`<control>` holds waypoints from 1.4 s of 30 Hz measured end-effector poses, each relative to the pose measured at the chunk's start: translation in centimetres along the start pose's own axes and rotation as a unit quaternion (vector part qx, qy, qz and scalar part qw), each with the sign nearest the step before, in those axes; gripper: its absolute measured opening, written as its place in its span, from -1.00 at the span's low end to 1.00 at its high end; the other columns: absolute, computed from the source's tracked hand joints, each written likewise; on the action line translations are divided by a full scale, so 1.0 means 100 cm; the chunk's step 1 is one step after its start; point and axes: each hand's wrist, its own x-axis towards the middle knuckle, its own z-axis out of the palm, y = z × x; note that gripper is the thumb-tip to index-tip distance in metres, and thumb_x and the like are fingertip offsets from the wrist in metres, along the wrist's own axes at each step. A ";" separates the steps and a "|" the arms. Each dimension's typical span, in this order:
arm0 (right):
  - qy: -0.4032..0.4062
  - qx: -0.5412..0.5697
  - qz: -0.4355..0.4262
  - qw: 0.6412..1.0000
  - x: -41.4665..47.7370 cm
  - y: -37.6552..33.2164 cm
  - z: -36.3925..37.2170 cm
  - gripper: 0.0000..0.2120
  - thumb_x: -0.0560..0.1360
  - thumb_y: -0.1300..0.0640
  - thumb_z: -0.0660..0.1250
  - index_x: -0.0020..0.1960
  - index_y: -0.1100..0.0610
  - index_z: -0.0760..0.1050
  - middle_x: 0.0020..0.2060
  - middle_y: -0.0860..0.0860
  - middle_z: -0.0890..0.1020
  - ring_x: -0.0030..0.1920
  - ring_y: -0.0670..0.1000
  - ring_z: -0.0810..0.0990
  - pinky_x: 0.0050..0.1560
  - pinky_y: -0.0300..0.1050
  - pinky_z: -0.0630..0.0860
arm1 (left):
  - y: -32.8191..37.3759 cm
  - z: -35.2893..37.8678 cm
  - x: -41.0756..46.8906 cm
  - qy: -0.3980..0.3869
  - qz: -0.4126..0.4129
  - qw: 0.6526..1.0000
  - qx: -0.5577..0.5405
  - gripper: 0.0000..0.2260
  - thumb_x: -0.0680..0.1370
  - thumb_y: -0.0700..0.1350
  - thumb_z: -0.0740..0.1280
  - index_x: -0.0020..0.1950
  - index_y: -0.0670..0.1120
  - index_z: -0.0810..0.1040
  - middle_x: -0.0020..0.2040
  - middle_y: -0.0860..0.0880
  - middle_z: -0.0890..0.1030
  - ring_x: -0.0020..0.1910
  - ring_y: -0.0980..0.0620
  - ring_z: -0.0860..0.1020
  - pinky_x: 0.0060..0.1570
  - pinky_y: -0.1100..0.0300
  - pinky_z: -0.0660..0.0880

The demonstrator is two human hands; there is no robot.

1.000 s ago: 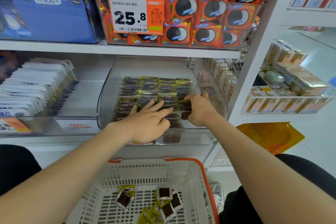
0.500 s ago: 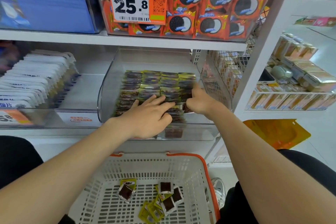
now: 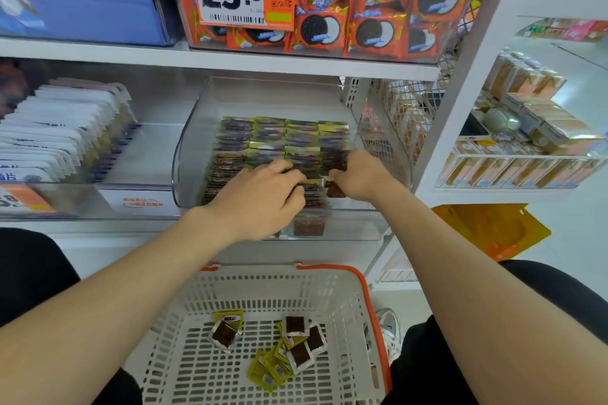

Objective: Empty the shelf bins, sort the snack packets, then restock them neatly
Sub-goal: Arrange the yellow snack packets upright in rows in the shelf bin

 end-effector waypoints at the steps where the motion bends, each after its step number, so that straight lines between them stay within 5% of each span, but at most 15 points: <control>1: 0.034 -0.027 -0.009 0.999 -0.001 -0.001 -0.001 -0.79 0.67 0.05 0.34 -0.01 0.20 0.48 -0.13 0.13 0.56 -0.07 0.16 0.56 -0.11 -0.09 0.42 | 0.001 0.000 -0.003 0.029 0.008 1.000 -0.004 -0.58 0.74 0.12 0.01 0.49 0.05 0.45 0.46 0.01 0.46 0.37 -0.05 0.49 0.29 -0.11 0.48; 6: 0.106 -0.087 -0.062 0.989 -0.013 -0.004 -0.011 -0.87 0.65 0.20 0.29 0.11 0.26 0.43 -0.07 0.24 0.56 -0.15 0.23 0.51 -0.17 0.00 0.45 | 0.006 0.003 -0.023 0.146 0.030 0.987 -0.054 -0.67 0.66 0.12 0.26 0.36 0.02 0.54 0.28 0.06 0.49 0.28 0.00 0.46 0.26 -0.03 0.45; 9: 0.175 -0.075 -0.165 0.968 -0.038 -0.010 -0.015 -0.81 0.60 0.27 0.21 0.15 0.22 0.55 -0.18 0.18 0.64 -0.25 0.21 0.59 -0.19 0.03 0.58 | 0.020 -0.005 -0.052 0.252 0.093 0.961 -0.068 -0.89 0.55 0.00 0.38 0.01 0.02 0.52 -0.06 0.12 0.42 -0.04 0.08 0.42 -0.08 0.14 0.40; 11: 0.169 -0.005 -0.229 0.959 -0.069 -0.021 -0.021 -0.78 0.55 0.29 0.22 0.03 0.17 0.63 -0.33 0.00 0.65 -0.34 0.03 0.61 -0.24 -0.09 0.56 | 0.028 -0.006 -0.068 0.214 0.119 0.967 -0.075 -0.89 0.50 0.02 0.33 -0.18 0.11 0.42 -0.28 0.20 0.37 -0.26 0.16 0.38 -0.31 0.14 0.38; 13: 0.075 0.047 -0.251 0.964 -0.099 -0.027 -0.018 -0.77 0.50 0.33 0.24 -0.13 0.16 0.66 -0.41 -0.12 0.62 -0.42 -0.11 0.57 -0.35 -0.27 0.46 | 0.030 0.005 -0.075 0.058 0.097 0.993 -0.046 -0.84 0.49 0.07 0.24 -0.25 0.06 0.42 -0.35 0.16 0.47 -0.33 0.16 0.45 -0.33 0.10 0.47; 15: -0.041 0.018 -0.252 0.967 -0.116 -0.025 0.006 -0.78 0.48 0.34 0.24 -0.20 0.27 0.66 -0.41 0.00 0.65 -0.42 -0.03 0.56 -0.37 -0.14 0.52 | 0.015 0.036 -0.072 -0.141 0.037 0.989 -0.018 -0.80 0.55 0.03 0.21 -0.20 -0.02 0.52 -0.25 0.02 0.59 -0.28 0.02 0.53 -0.26 0.08 0.51; 17: -0.161 -0.061 -0.236 0.956 -0.118 -0.015 0.048 -0.77 0.51 0.28 0.23 -0.14 0.33 0.65 -0.26 0.21 0.69 -0.27 0.14 0.63 -0.17 0.04 0.60 | -0.008 0.080 -0.070 -0.300 -0.023 0.954 0.000 -0.78 0.58 -0.01 0.20 -0.09 -0.07 0.59 -0.08 -0.09 0.67 -0.17 -0.11 0.59 -0.19 0.06 0.46; 20: -0.288 -0.171 -0.196 0.922 -0.107 0.007 0.115 -0.70 0.54 0.20 0.18 0.07 0.21 0.67 0.04 0.14 0.71 0.07 0.15 0.65 0.11 0.10 0.62 | -0.042 0.145 -0.074 -0.383 -0.082 0.920 -0.010 -0.79 0.62 -0.04 0.19 -0.13 -0.08 0.52 -0.12 -0.12 0.61 -0.20 -0.15 0.49 -0.15 -0.01 0.46; 25: -0.301 -0.197 -0.103 0.927 -0.071 0.070 0.211 -0.72 0.60 0.23 0.17 0.17 0.23 0.62 0.15 0.19 0.67 0.12 0.21 0.63 0.17 0.13 0.61 | -0.082 0.227 -0.093 -0.351 -0.152 0.921 -0.078 -0.79 0.69 -0.10 0.26 0.22 -0.13 0.64 0.20 -0.10 0.61 0.14 -0.15 0.59 0.18 -0.03 0.55; 29: -0.290 -0.170 -0.002 0.942 -0.066 0.109 0.270 -0.86 0.63 0.23 0.16 0.06 0.16 0.49 0.01 0.12 0.59 -0.14 0.07 0.52 -0.17 -0.08 0.45 | -0.107 0.294 -0.111 -0.292 -0.202 0.932 -0.079 -0.85 0.64 -0.15 0.28 0.03 -0.08 0.66 0.06 -0.12 0.64 0.00 -0.12 0.60 0.06 -0.07 0.60; 36: -0.166 -0.096 0.046 0.980 -0.082 0.120 0.343 -0.84 0.55 0.27 0.22 -0.12 0.08 0.51 -0.23 0.03 0.58 -0.17 0.19 0.58 -0.22 0.00 0.41 | -0.114 0.367 -0.128 -0.236 -0.247 0.936 -0.087 -0.75 0.62 -0.19 0.39 0.26 0.04 0.53 0.45 -0.06 0.34 0.25 -0.23 0.44 0.29 -0.10 0.45; 38: -0.105 -0.017 0.116 0.987 -0.091 0.124 0.361 -0.85 0.56 0.21 0.29 0.08 0.06 0.56 0.00 0.04 0.60 0.03 0.16 0.58 -0.02 0.07 0.53 | -0.110 0.374 -0.134 -0.218 -0.263 0.934 -0.107 -0.58 0.57 -0.13 0.49 0.39 0.04 0.46 0.44 -0.07 0.40 0.28 -0.19 0.51 0.25 -0.07 0.52; 40: -0.075 0.012 0.174 0.982 -0.102 0.133 0.378 -0.52 0.53 0.16 0.39 0.43 0.08 0.41 0.34 0.12 0.45 0.32 0.20 0.45 0.31 0.14 0.48 | -0.105 0.376 -0.141 -0.229 -0.277 0.927 -0.104 -0.45 0.54 -0.05 0.53 0.46 0.01 0.39 0.36 -0.09 0.52 0.23 -0.15 0.58 0.16 -0.01 0.56; 42: -0.114 0.001 0.184 0.976 -0.108 0.144 0.390 -0.22 0.55 0.05 0.45 0.64 0.08 0.12 0.57 0.20 0.18 0.56 0.28 0.18 0.55 0.19 0.25 | -0.096 0.378 -0.146 -0.219 -0.256 0.939 -0.062 -0.57 0.58 -0.04 0.48 0.41 -0.01 0.46 0.28 -0.07 0.55 0.22 -0.14 0.56 0.15 0.02 0.50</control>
